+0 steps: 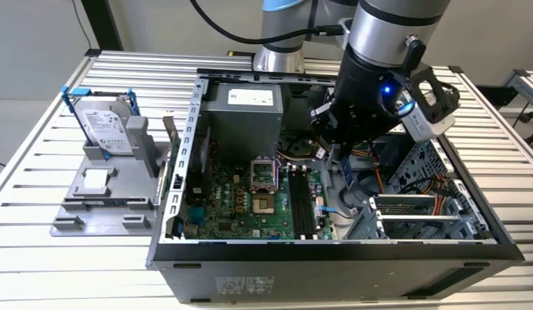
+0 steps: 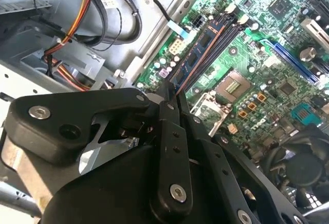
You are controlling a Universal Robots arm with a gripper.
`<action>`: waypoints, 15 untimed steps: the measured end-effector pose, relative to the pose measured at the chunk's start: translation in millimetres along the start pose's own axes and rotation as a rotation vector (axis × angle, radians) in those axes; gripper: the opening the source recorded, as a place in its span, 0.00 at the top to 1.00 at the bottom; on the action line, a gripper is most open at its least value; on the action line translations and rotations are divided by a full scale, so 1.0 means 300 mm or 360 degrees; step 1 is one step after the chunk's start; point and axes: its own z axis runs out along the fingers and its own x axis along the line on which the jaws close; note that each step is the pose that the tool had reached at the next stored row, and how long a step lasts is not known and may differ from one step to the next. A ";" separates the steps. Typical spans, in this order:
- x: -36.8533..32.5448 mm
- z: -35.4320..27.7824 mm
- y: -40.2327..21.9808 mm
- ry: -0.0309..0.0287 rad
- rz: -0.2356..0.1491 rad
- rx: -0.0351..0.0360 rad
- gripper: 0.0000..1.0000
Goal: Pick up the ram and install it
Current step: 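Insert the ram into the slot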
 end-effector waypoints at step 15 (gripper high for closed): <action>0.019 0.079 0.002 -0.00039 0.0105 0.0037 1.00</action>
